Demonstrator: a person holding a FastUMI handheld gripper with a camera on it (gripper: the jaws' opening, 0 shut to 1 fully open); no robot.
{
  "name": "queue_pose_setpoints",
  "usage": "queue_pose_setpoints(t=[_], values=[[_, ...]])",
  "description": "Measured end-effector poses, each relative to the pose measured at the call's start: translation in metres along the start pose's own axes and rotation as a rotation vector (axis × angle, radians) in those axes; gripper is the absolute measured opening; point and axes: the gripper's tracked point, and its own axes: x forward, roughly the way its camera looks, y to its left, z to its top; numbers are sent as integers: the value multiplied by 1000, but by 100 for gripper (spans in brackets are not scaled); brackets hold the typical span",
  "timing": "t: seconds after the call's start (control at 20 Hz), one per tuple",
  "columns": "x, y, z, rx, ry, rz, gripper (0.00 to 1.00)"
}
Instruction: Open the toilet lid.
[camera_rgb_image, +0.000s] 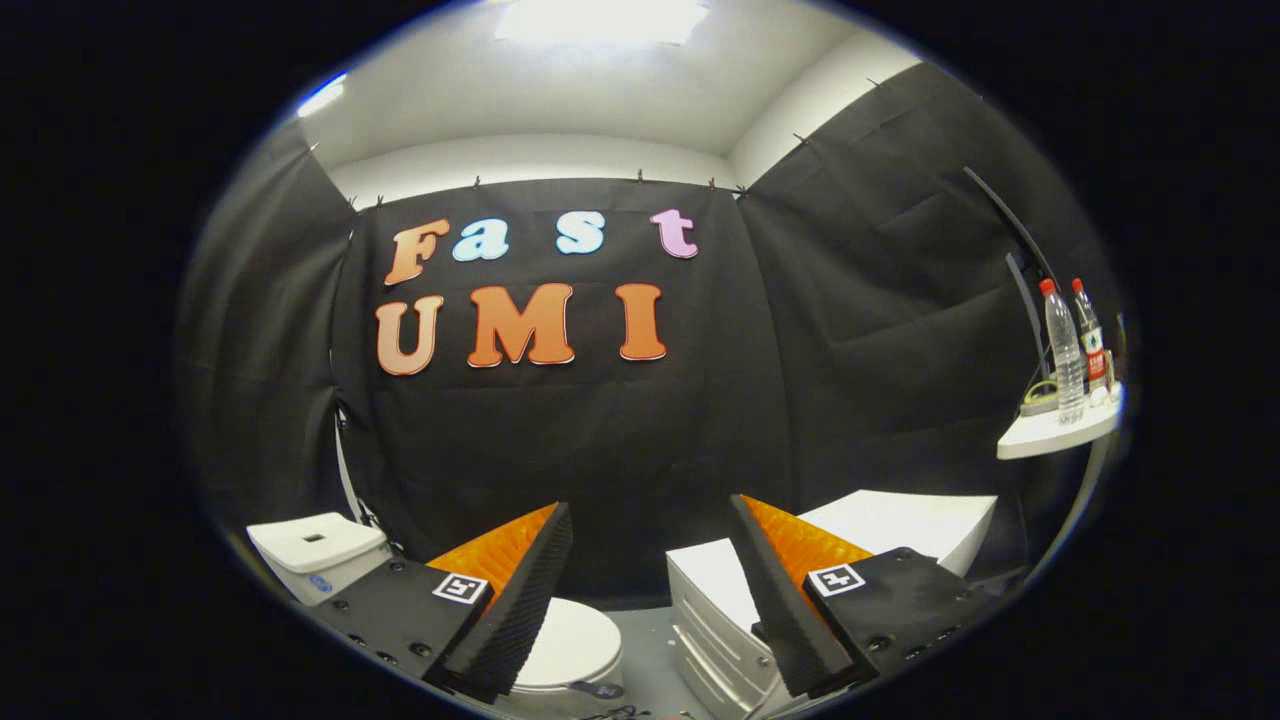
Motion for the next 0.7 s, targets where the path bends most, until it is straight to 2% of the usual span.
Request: queue_pose_setpoints(t=[0.2,0.7], values=[[6,16,-39,110,46,-14,99],[2,3,-175,351,278,-120,98]])
